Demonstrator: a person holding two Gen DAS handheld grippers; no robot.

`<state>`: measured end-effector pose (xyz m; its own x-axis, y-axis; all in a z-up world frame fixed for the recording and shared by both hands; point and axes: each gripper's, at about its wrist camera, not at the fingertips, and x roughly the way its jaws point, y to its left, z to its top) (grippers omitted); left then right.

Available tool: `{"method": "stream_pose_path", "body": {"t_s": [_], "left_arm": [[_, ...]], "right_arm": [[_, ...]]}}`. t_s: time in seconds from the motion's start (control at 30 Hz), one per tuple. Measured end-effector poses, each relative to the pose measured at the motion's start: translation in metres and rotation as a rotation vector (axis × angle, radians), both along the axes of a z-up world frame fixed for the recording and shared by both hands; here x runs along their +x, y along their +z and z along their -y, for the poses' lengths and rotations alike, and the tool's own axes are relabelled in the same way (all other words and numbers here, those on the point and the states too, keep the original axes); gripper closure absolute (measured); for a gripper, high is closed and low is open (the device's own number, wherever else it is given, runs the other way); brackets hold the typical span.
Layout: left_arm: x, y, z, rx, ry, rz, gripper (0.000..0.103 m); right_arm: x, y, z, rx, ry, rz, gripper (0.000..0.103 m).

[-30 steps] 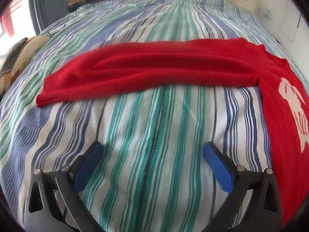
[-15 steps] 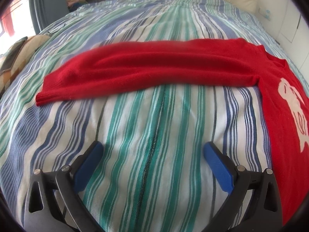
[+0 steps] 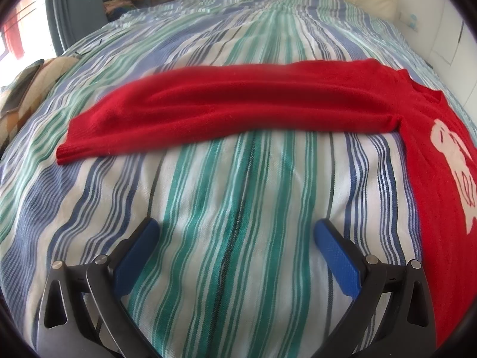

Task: Fold small clothes
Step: 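Grasp the sleeve cuff with the right gripper and lift it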

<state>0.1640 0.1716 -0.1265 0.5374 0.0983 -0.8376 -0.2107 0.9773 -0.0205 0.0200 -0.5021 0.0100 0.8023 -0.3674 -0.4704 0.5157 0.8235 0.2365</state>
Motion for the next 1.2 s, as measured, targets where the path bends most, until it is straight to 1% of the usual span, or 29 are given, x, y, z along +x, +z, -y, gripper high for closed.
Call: {"method": "stream_pose_path", "body": {"t_s": [0.07, 0.1, 0.17, 0.23, 0.27, 0.33, 0.37, 0.4, 0.47, 0.5, 0.53, 0.57, 0.6, 0.63, 0.7, 0.73, 0.77, 0.8, 0.83, 0.87, 0.93, 1.0, 1.03, 1.13, 1.2], "left_arm": [[0.000, 0.000, 0.000, -0.001, 0.001, 0.003, 0.000], [0.000, 0.000, 0.000, 0.000, 0.001, 0.003, 0.000], [0.000, -0.001, 0.001, 0.006, 0.003, 0.003, 0.000], [0.000, -0.001, 0.002, 0.010, 0.002, 0.003, 0.000], [0.001, -0.001, 0.001, 0.010, 0.003, 0.004, 0.000], [0.000, -0.001, 0.002, 0.007, 0.002, 0.005, 0.000], [0.000, -0.001, 0.002, 0.006, 0.003, 0.006, 0.000], [0.000, -0.001, 0.002, 0.006, 0.003, 0.007, 0.000], [0.000, -0.001, 0.002, 0.005, 0.003, 0.010, 0.000], [0.000, -0.002, 0.002, 0.004, 0.003, 0.013, 0.000], [-0.001, -0.002, 0.002, 0.003, 0.003, 0.015, 0.000], [-0.001, -0.002, 0.001, 0.002, 0.003, 0.018, 0.000], [-0.002, -0.002, 0.001, 0.002, 0.004, 0.020, 0.000], [-0.001, -0.002, 0.001, 0.002, 0.004, 0.021, 0.000], [-0.002, -0.002, 0.001, 0.004, 0.004, 0.023, 0.000], [-0.002, -0.002, 0.001, 0.004, 0.004, 0.022, 0.000], [-0.002, -0.002, 0.001, 0.005, 0.004, 0.022, 0.000], [-0.001, -0.002, 0.001, 0.007, 0.004, 0.022, 0.000], [-0.001, -0.002, 0.002, 0.009, 0.004, 0.021, 0.000], [-0.001, -0.003, 0.002, 0.012, 0.005, 0.019, 0.000], [0.000, -0.003, 0.004, 0.022, 0.007, 0.014, 0.000], [0.002, -0.003, 0.006, 0.036, 0.008, 0.008, 0.000], [0.002, -0.003, 0.006, 0.042, 0.008, 0.006, 0.000], [0.001, -0.003, 0.006, 0.039, 0.008, 0.011, 0.000], [0.000, -0.003, 0.005, 0.029, 0.008, 0.015, 0.000]], "right_arm": [[-0.011, 0.006, 0.024, 0.079, -0.034, 0.057, 0.017], [-0.014, 0.006, 0.038, 0.147, -0.044, 0.075, 0.016], [-0.015, -0.004, 0.064, 0.346, -0.021, 0.108, 0.016], [-0.006, -0.024, 0.084, 0.583, 0.046, 0.126, 0.016], [0.001, -0.035, 0.090, 0.682, 0.075, 0.114, 0.016], [0.017, -0.057, 0.094, 0.816, 0.091, 0.068, 0.018], [0.024, -0.066, 0.095, 0.859, 0.085, 0.049, 0.019], [0.031, -0.075, 0.096, 0.880, 0.069, 0.035, 0.021], [0.046, -0.087, 0.102, 0.872, 0.033, 0.014, 0.027], [0.054, -0.093, 0.105, 0.852, 0.014, 0.003, 0.032], [0.058, -0.099, 0.109, 0.833, -0.017, 0.001, 0.041], [0.061, -0.103, 0.112, 0.819, -0.046, 0.006, 0.046], [0.064, -0.106, 0.114, 0.801, -0.071, 0.011, 0.060], [0.066, -0.109, 0.116, 0.786, -0.099, 0.008, 0.078], [0.071, -0.118, 0.121, 0.787, -0.130, -0.005, 0.101], [0.074, -0.118, 0.124, 0.784, -0.133, -0.003, 0.100], [0.075, -0.111, 0.122, 0.750, -0.135, -0.001, 0.100], [0.079, -0.097, 0.116, 0.681, -0.126, -0.003, 0.100], [0.085, -0.079, 0.107, 0.603, -0.091, -0.002, 0.100], [0.093, -0.059, 0.095, 0.546, -0.032, 0.013, 0.100], [0.115, -0.017, 0.062, 0.505, 0.119, 0.076, 0.100], [0.141, 0.023, 0.015, 0.474, 0.289, 0.126, 0.099], [0.156, 0.041, -0.016, 0.443, 0.375, 0.134, 0.099], [0.202, 0.083, -0.108, 0.350, 0.597, 0.115, 0.099], [0.228, 0.097, -0.165, 0.309, 0.708, 0.080, 0.099]]}}
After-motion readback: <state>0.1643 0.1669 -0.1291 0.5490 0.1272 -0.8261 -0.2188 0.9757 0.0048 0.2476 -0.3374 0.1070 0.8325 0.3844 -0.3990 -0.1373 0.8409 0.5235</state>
